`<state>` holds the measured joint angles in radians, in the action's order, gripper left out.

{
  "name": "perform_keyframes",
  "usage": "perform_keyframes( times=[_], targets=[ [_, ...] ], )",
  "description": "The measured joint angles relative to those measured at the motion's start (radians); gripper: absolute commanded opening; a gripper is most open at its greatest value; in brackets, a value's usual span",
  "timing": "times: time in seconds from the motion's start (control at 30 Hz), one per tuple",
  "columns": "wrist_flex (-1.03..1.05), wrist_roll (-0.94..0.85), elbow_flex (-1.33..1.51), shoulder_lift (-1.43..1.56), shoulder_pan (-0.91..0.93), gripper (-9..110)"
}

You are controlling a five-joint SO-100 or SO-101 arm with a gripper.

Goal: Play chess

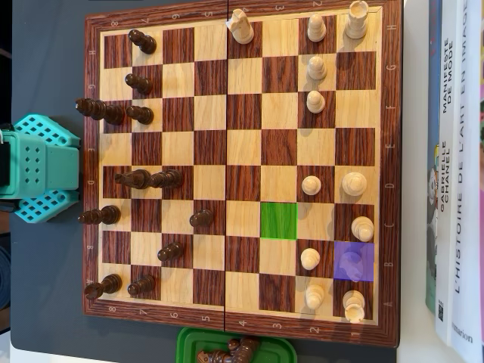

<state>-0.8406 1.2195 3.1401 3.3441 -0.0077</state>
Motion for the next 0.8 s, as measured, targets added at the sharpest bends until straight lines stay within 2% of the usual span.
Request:
perform_keyframes(
  times=[0.43, 0.67, 0.8],
  targets=[
    [0.520, 0.005, 0.000, -0.002, 0.028, 18],
    [0.730, 0.126, -0.003, -0.002, 0.028, 18],
    [0.940, 0.137, -0.080, -0.002, 0.028, 18]
  ],
)
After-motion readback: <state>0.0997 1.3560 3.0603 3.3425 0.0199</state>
